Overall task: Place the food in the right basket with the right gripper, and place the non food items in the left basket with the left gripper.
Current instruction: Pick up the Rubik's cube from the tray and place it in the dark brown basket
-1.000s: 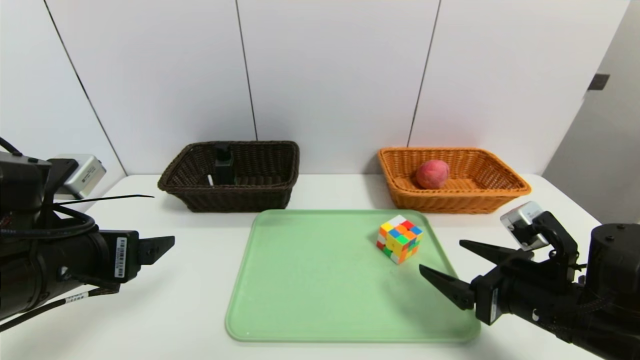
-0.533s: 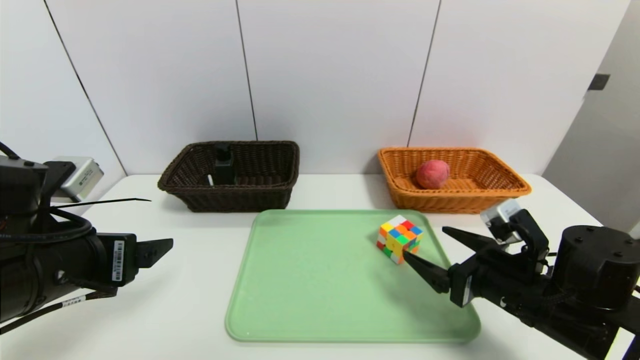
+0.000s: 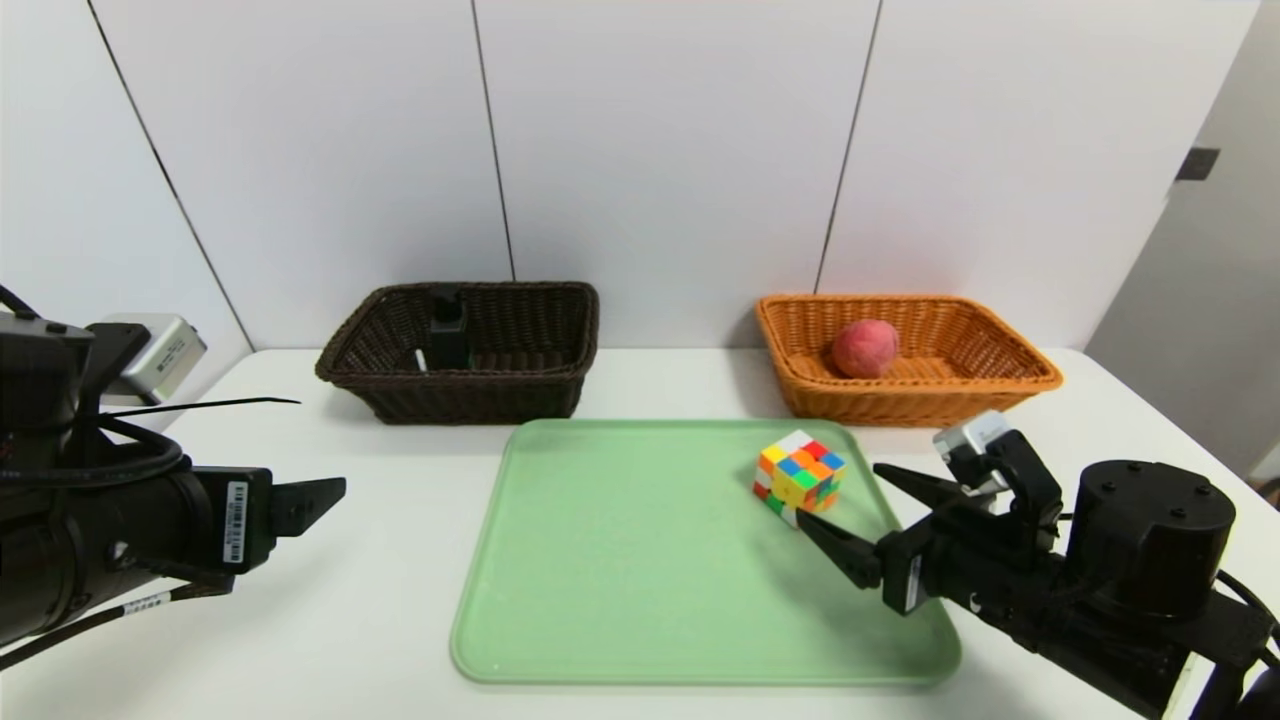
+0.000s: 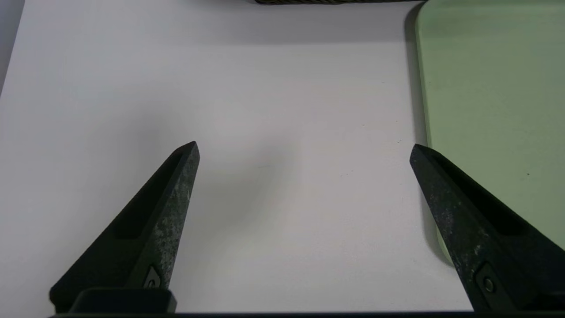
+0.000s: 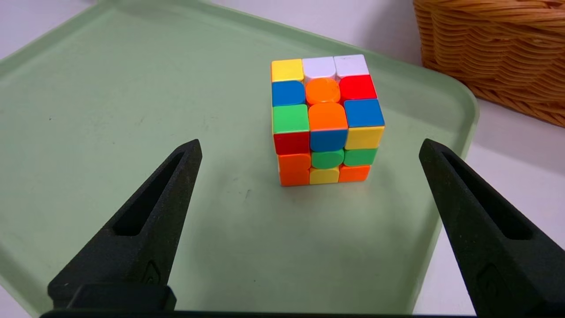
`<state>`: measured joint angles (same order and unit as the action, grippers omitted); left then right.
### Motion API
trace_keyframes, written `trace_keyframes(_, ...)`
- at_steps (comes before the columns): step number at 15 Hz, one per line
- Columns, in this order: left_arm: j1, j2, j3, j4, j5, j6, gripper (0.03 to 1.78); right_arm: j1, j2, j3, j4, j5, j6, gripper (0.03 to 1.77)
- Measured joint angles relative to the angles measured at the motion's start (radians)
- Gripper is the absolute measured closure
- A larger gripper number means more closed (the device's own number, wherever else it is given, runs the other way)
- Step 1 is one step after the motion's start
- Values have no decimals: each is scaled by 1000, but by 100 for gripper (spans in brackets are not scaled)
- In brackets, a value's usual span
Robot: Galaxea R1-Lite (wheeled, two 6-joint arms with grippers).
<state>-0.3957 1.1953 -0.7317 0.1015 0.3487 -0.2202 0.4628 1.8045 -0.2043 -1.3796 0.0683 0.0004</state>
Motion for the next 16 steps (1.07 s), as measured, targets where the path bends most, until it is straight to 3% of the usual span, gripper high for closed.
trace_keyframes(4, 0, 1, 0, 0, 0, -1, 12, -3, 73, 0, -107, -1, -3, 10)
trace_keyframes(16, 0, 6, 4, 1, 0, 0, 12, -24, 188, -83, -108, 5, 0, 10)
